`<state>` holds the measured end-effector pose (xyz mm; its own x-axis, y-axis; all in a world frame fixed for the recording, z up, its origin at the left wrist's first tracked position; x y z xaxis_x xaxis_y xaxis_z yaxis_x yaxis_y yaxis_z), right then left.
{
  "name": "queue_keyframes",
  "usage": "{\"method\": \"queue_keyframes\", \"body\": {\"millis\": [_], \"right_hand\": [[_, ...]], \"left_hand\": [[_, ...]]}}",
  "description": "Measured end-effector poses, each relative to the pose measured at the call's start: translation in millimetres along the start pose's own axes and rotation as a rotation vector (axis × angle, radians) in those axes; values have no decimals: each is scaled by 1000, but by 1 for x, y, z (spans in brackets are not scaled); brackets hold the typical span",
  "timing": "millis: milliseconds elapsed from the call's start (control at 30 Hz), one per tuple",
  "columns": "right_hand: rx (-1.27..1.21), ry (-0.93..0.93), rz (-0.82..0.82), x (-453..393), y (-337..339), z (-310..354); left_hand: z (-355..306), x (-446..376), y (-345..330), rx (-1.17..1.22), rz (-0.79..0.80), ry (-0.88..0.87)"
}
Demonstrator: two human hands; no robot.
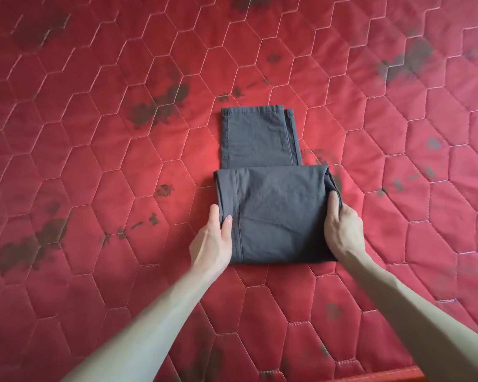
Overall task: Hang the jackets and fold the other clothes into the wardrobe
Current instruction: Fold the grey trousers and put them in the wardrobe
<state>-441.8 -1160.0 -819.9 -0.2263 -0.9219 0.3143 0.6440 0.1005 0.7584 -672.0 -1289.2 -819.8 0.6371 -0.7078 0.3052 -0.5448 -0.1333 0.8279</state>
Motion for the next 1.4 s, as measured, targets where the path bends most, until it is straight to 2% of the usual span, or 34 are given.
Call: {"method": "queue_keyframes", "body": {"millis": [67,133,300,400,467,567,667,800,933,1033,1233,1400], "right_hand": [[-47,-69,5,1,3,-4],[-53,-27,-41,7,1,-7],[48,424,-207,40,-6,-15],[272,507,-152,51,-14,-28],[382,558,-78,55,-19,-35],[439,617,-101,51,-19,-37],[420,667,-116,47,-16,-37],[427,818,-27,49,-13,-53],[485,951,67,43,-4,-63],[485,1039,88,36,2,-65],[483,1113,131,24,19,-52],[300,1032,170,26,38,-44]], "left_hand": [[0,1,-3,-41,-67,-34],[-1,4,-8,-37,-125,-79],[-5,19,-19,-8,-235,-50],[4,29,-16,-107,-348,-223],[16,34,-18,-173,-306,-430],[37,40,-20,-257,-174,-676],[50,39,-14,-341,-136,-805],[50,34,-10,-455,-130,-901],[37,35,-15,-580,-110,-872],[24,39,-15,-587,-121,-819],[17,37,4,-279,-179,-765],[14,35,20,-37,-232,-690]]}}
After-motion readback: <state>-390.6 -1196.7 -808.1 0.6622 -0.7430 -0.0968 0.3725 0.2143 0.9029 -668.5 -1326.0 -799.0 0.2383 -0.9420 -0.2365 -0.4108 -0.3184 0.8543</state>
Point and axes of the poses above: each hand's wrist, its own x-axis away from the middle knuckle, its own y-axis out of the back of the hand, z = x × y, the point moved 2 cm from there along -x, towards the middle knuckle, and after that the axes turned 11 degrees about -z, right-handed, at the moved point
